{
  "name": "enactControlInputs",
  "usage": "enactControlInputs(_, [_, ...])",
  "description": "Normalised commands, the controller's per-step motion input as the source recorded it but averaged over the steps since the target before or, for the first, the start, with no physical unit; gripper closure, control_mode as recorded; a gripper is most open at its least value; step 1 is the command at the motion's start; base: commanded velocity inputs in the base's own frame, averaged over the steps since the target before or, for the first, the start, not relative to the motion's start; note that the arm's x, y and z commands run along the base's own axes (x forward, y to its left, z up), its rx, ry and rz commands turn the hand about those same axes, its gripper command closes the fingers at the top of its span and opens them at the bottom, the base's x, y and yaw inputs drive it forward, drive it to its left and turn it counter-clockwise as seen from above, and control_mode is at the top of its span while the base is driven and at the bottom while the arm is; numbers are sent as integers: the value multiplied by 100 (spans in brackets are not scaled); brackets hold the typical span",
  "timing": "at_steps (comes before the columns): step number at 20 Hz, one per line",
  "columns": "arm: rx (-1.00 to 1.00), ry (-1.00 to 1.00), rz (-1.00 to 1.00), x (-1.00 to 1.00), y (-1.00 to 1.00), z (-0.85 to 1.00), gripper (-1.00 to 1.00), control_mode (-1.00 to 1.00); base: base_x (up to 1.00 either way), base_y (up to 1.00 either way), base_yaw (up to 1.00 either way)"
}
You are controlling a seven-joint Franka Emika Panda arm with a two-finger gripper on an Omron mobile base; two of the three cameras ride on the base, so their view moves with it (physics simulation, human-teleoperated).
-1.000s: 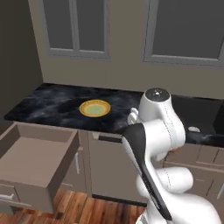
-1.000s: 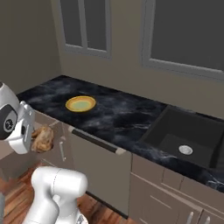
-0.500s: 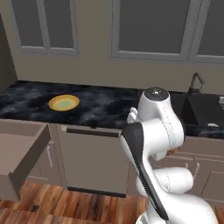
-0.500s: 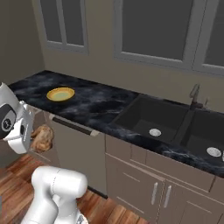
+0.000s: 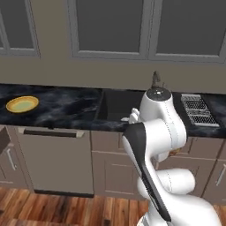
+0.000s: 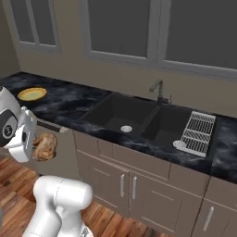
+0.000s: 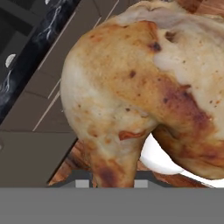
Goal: Pick up the knife from the drawer and place it on the cutting board. Then place the meat from the plate to the cutting board.
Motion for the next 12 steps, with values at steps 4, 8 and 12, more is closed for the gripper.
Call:
enactControlInputs(4, [0, 0, 0, 0, 0, 0, 100, 100, 0, -73, -19])
enactControlInputs(8, [0, 0, 0, 0, 0, 0, 100, 100, 6, -53, -28])
enactControlInputs(12, [0, 0, 0, 0, 0, 0, 100, 100, 15, -48, -32])
